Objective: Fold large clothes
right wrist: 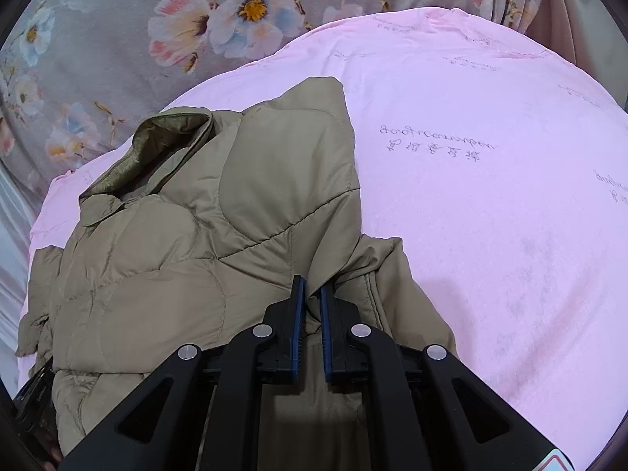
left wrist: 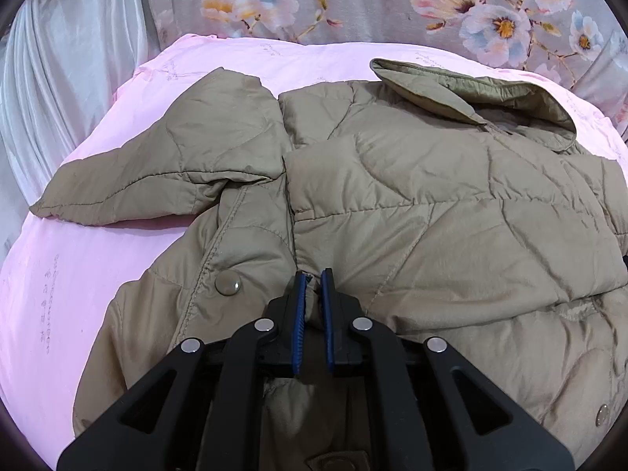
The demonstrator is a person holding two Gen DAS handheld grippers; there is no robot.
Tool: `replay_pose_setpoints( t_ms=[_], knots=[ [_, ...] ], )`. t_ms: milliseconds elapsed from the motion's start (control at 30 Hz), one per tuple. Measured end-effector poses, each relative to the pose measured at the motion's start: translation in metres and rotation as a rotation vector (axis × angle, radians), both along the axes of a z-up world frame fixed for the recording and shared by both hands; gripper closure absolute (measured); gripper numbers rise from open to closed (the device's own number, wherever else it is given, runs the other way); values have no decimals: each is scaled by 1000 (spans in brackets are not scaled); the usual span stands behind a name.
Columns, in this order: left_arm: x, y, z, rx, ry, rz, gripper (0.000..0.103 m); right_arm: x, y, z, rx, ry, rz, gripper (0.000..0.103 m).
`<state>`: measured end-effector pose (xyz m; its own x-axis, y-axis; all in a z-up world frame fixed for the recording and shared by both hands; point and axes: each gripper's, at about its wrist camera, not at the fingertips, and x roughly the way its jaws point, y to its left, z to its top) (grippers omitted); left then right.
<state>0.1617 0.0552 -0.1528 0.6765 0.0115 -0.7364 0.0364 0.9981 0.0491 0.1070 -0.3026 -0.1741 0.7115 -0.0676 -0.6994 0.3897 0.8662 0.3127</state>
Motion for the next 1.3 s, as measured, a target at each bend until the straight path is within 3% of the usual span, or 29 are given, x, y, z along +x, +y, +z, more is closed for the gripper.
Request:
replay_pose_setpoints(
  t_ms=[67, 133, 200, 267, 400, 533, 600, 700, 833, 900, 967, 1033, 1100, 1200, 1300],
  knots=[
    [2, 2, 3, -15, 11, -1, 94, 3, -1, 4, 3, 19, 8, 96],
    [-3, 11, 12, -36, 24, -3, 83, -8, 3, 20, -45, 35, -24, 91],
    [-12, 26, 32, -73, 3, 27, 43, -28, 10, 41, -97, -19, -57, 85],
    [-19, 37, 50, -113, -42, 67, 32, -35, 24, 60, -133, -58, -35, 85],
    [-1, 25, 70, -176, -41, 33, 30, -8, 66, 76, -135, -75, 108, 85],
    [21, -4, 32, -109, 42, -3, 30, 26, 103, 48, -134, -3, 195, 83],
    [25, -11, 6, -94, 60, -14, 19, 37, 111, 24, -159, 43, 202, 83],
    [25, -14, 4, -92, 49, -17, 14, 35, 114, 18, -180, 34, 198, 82],
    [25, -13, 4, -104, 44, -17, 12, 36, 112, 16, -167, 21, 195, 82],
    [25, -6, 6, -152, 37, -21, 11, 34, 110, 16, -153, 14, 193, 82],
    [22, 10, 12, -240, 34, -17, 12, 34, 107, 17, -137, 8, 193, 82],
    [19, 49, 31, -396, 37, 33, 12, 33, 105, 18, -119, -2, 194, 80],
    [19, 90, 47, -491, 13, 111, 11, 31, 102, 18, -100, -16, 194, 75],
    [30, 167, 59, -550, 0, 275, 10, 31, 104, 18, -99, -19, 202, 70],
    [46, 254, 47, -567, 26, 499, 10, 32, 108, 19, -110, -18, 208, 65]
  ],
)
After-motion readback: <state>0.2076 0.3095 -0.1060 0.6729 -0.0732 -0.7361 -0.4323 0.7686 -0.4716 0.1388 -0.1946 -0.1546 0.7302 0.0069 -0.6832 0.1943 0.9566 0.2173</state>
